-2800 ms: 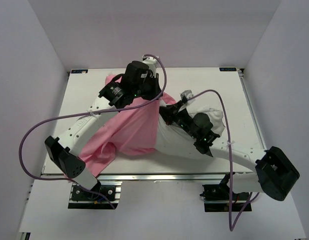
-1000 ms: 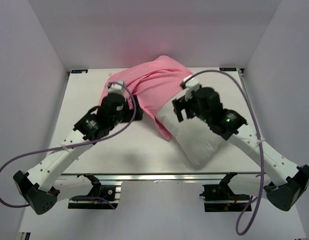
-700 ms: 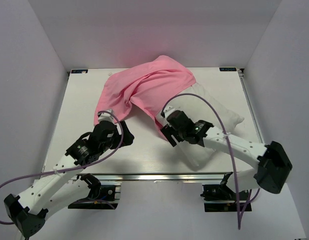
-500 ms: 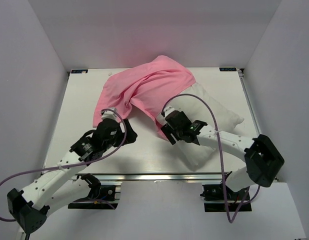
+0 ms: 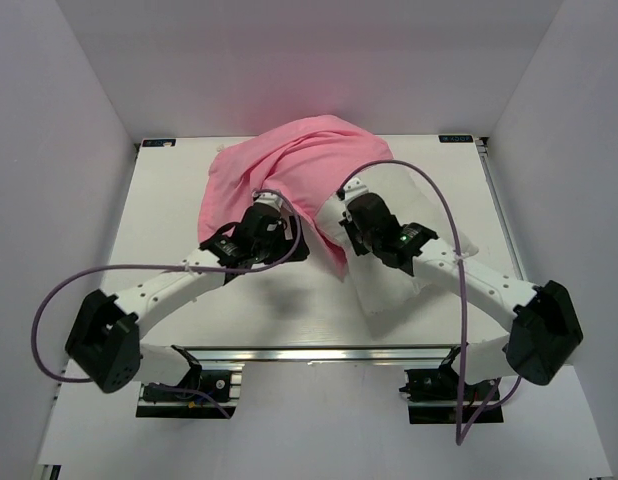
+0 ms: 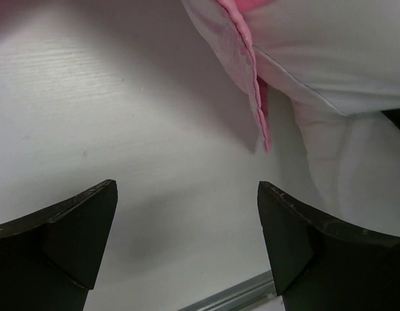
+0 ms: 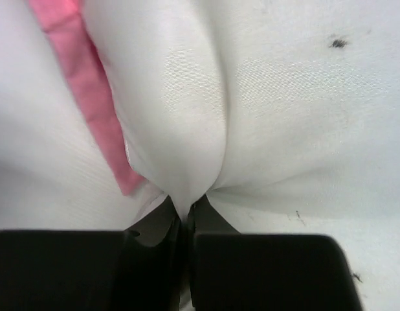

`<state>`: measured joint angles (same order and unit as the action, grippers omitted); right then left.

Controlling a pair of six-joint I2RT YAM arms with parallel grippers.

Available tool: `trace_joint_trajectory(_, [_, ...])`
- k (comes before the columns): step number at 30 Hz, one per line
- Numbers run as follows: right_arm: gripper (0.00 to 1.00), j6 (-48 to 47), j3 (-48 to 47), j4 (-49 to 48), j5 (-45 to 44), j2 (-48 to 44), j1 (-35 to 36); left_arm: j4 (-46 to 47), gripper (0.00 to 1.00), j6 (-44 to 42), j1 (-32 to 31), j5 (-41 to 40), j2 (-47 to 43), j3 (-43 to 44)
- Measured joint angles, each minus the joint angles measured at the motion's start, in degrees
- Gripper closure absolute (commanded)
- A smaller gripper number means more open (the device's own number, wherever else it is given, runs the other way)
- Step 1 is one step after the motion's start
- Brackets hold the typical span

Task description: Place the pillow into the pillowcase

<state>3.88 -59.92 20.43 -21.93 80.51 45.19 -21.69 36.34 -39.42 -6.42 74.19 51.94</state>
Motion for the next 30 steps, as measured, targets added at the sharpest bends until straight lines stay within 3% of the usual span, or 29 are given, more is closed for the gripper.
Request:
trace_joint_trajectory(6, [1.0, -0.42, -4.24, -0.72, 3.54, -3.74, -0.39, 5.2, 0.02, -1.95, 2.4, 5.2, 9.62, 4.96])
trace_joint_trajectory(16, [1.0, -1.07, -4.52, -1.09, 6.05, -3.39, -0.39, 11.65, 0.02, -3.52, 3.58, 10.71, 13.31, 9.09])
trace_joint_trajectory(18, [1.0, -1.07, -4.52, -1.27, 6.25, -3.32, -0.39, 12.39, 0.18, -3.52, 3.91, 11.17, 14.08, 9.2])
trace_joint_trajectory(19, [1.0, -1.05, -4.52, -1.4, 6.36, -3.32, -0.39, 12.52, 0.4, -3.63, 4.07, 11.41, 14.69, 9.46])
trace_joint_trajectory(24, [1.0, -1.14, -4.28, -4.74, 6.62, -3.32, -0.39, 12.76, 0.95, -3.72, 4.44, 13.0, 19.06, 11.41])
trace_joint_trajectory(25, [1.0, -1.29, -3.8, -6.75, 6.73, -3.34, -0.39, 12.74, 1.0, -3.89, 4.44, 13.75, 19.65, 11.43])
trace_joint_trajectory(30, [1.0, -3.43, 2.82, -21.86, 9.11, -3.65, -0.39, 12.04, 1.0, -4.39, 4.57, 18.49, 18.64, 12.0])
